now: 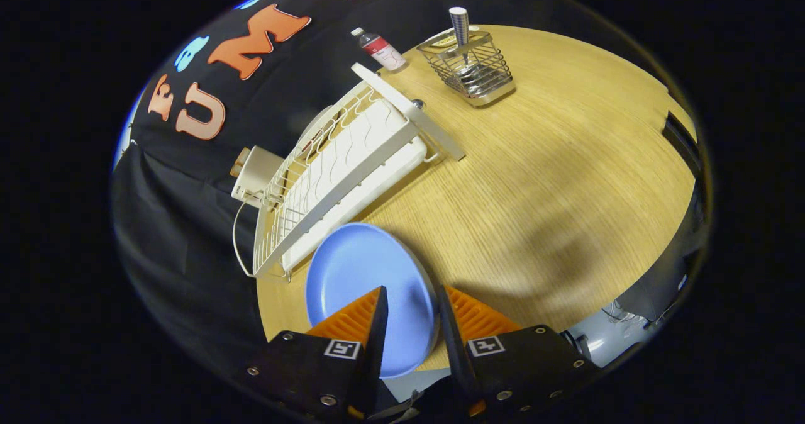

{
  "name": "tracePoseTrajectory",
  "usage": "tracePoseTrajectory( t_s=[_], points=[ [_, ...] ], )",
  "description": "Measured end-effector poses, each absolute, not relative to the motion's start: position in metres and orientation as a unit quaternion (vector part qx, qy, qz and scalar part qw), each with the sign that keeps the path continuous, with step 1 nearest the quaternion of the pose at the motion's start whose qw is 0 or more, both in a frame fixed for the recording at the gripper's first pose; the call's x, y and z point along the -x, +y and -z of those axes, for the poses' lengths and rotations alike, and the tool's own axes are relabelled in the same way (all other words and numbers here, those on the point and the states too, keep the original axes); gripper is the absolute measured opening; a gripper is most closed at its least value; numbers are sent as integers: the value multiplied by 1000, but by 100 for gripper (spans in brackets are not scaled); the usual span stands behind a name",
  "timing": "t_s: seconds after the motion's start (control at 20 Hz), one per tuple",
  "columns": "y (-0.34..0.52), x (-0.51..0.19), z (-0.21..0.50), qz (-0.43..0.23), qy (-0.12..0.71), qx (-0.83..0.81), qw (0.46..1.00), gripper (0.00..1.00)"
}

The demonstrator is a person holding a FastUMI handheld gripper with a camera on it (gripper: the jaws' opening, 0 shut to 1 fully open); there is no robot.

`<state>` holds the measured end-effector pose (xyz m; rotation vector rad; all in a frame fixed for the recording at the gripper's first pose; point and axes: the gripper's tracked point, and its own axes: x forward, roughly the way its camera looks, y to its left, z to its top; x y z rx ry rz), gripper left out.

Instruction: Take the plate from the dish rack, then take the spoon from the basket and place it into the plate.

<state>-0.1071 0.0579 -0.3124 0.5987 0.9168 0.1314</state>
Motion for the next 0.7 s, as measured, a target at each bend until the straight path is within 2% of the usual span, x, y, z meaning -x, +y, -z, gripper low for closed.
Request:
tracePoseTrajectory(
  t_s=[0.1, 0.3, 0.35, 0.45, 0.7],
  points=[
    [43, 101, 305, -51, 427, -272, 861, 53],
    [5, 86, 282, -24, 403, -238, 883, 83],
    [-6, 81, 277, -15, 396, -227, 889, 94],
    [-23, 71, 264, -2, 383, -208, 900, 98],
    [-59, 48, 241, 26, 352, -149, 924, 98]
  ],
)
